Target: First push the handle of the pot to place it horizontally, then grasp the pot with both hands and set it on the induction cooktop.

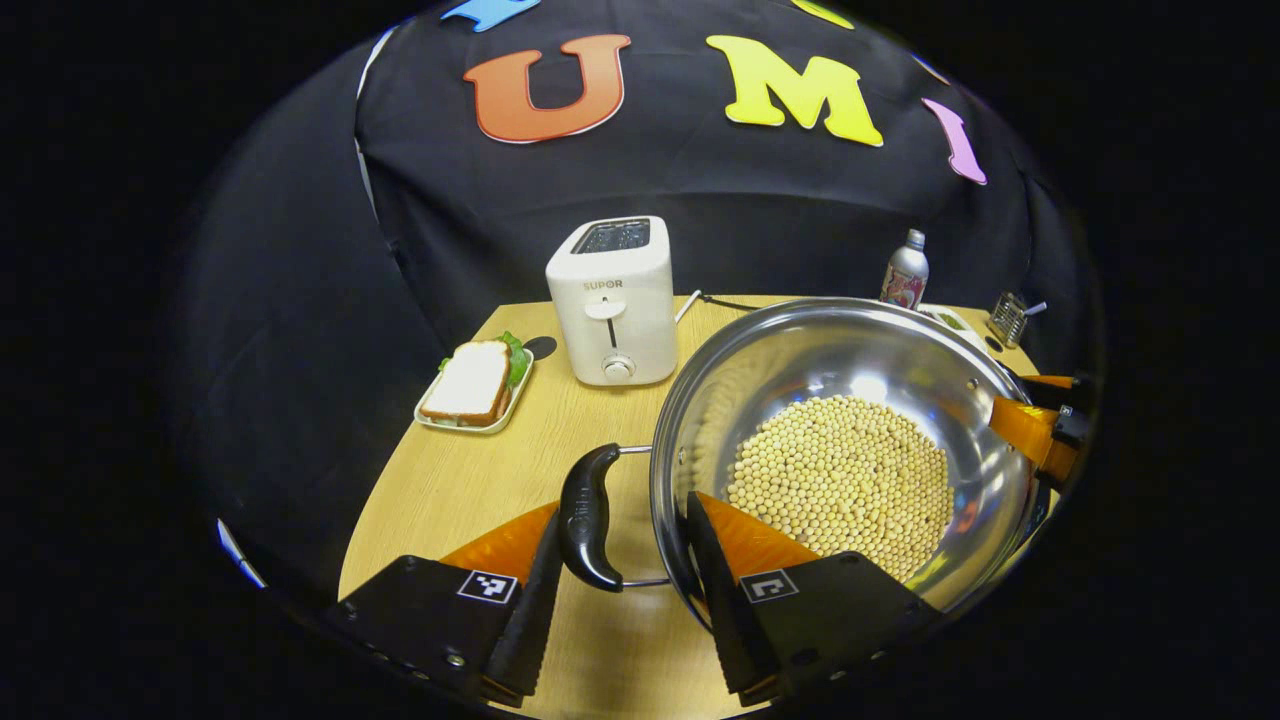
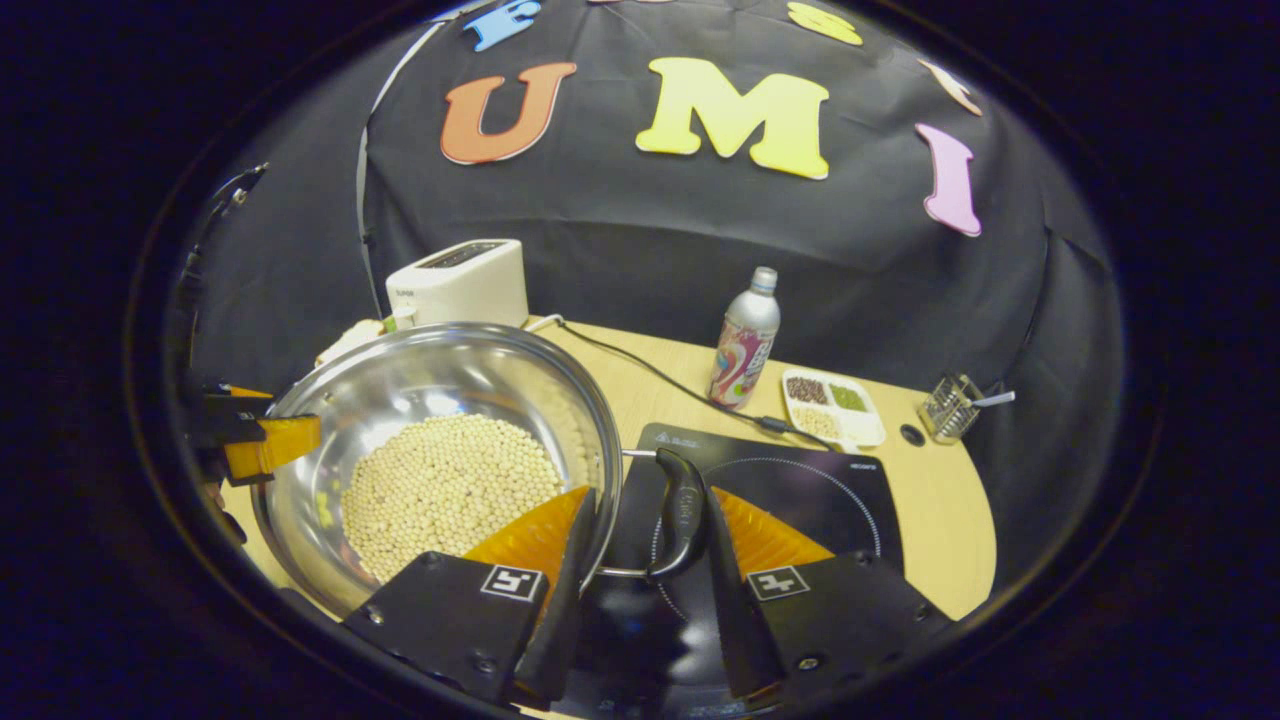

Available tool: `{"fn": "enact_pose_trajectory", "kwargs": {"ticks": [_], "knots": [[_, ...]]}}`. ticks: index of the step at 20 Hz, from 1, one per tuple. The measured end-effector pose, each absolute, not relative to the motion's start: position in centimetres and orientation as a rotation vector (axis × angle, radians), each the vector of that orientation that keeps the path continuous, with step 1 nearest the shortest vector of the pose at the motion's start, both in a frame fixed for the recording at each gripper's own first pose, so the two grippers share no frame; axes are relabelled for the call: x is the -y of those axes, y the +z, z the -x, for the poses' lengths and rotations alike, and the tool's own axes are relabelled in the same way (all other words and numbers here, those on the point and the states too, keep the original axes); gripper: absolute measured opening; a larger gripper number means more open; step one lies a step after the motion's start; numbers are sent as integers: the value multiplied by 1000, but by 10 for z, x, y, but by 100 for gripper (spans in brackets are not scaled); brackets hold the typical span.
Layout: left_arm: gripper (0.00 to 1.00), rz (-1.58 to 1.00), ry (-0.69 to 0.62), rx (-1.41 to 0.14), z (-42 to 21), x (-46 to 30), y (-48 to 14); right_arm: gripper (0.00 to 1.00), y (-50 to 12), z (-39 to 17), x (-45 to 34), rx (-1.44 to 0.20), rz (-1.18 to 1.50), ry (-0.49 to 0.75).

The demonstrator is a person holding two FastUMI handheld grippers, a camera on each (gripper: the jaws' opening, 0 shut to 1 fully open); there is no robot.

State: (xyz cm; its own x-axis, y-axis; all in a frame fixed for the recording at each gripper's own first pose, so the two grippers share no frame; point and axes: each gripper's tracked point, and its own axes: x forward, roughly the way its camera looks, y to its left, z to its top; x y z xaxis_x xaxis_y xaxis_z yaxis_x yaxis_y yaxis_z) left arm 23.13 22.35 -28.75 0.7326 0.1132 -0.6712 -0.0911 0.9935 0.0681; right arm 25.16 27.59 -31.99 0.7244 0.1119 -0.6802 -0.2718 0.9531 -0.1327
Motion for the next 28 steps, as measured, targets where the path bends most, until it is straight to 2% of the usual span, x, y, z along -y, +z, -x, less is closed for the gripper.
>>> {"fn": "enact_pose_trajectory", "kwargs": {"ticks": [7,9,14,20,22,28], "knots": [[66,-32,103,-663,-219,-194,-208,58,-235,-246,-245,-682,215,215],[65,-45,93,-646,-217,-184,-186,61,-217,-243,-232,-674,224,210],[65,-44,49,-623,-220,-140,-158,58,-182,-246,-186,-661,226,184],[65,-83,-13,-612,-235,-71,-147,61,-173,-255,-113,-647,215,141],[66,-78,-35,-615,-242,-46,-150,58,-174,-257,-88,-648,214,116],[65,-82,-88,-620,-260,12,-165,60,-190,-265,-29,-676,190,61]]}}
